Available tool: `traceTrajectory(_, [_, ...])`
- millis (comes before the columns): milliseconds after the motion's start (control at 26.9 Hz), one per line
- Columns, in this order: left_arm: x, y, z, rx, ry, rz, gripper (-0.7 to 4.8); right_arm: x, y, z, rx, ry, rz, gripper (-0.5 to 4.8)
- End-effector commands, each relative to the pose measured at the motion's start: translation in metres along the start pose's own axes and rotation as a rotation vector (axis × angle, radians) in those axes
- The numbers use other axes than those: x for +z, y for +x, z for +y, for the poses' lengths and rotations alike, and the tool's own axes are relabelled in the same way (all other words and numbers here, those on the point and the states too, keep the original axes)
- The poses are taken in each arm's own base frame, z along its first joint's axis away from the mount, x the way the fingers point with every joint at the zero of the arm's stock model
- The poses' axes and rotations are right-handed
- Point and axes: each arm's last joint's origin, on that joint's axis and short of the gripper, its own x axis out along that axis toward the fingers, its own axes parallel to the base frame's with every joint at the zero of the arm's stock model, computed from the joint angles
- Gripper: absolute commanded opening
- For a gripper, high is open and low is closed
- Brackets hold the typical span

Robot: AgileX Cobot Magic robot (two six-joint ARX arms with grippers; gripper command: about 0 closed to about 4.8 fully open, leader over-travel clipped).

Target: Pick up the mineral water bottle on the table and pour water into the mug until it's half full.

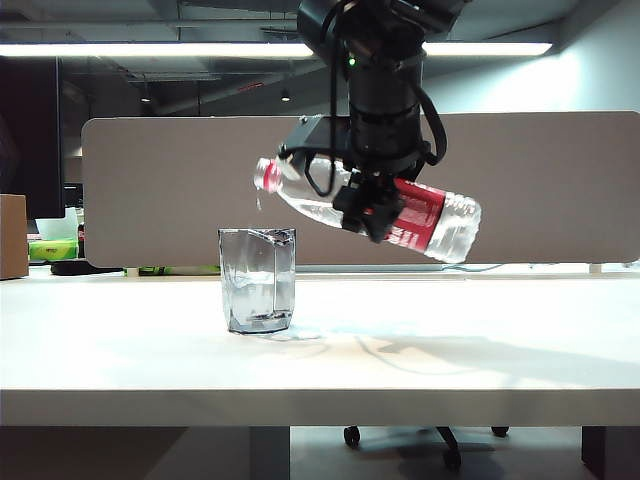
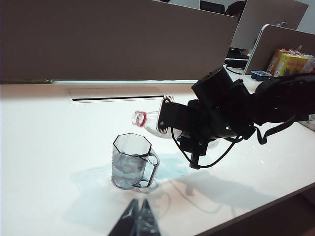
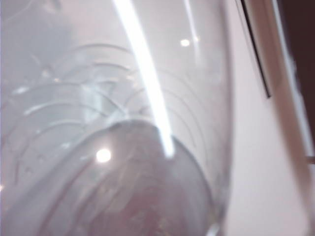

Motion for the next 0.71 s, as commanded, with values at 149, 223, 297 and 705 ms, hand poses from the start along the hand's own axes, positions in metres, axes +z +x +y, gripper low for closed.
traceTrajectory(149, [0.002,0.0,-0.001,-0.005,0.012,-0.012,-0.05,-0.01,0.007,-0.008,0.096,0.482,-0.237,2.29])
traceTrajectory(223, [0.002,0.0,-0.001,-0.006,0.012,-0.012,-0.05,-0.017,0.014,-0.01,0.13,0.63,-0.318,2.29])
traceTrajectory(297, [0.002,0.0,-0.001,-0.005,0.012,-0.011,-0.05,-0.022,0.02,-0.011,0.159,0.74,-0.395,2.29])
traceTrajectory(705, [0.002,0.0,-0.001,-0.006,0.012,-0.012,-0.05,-0.06,0.042,0.023,0.121,0.988,-0.73,2.1])
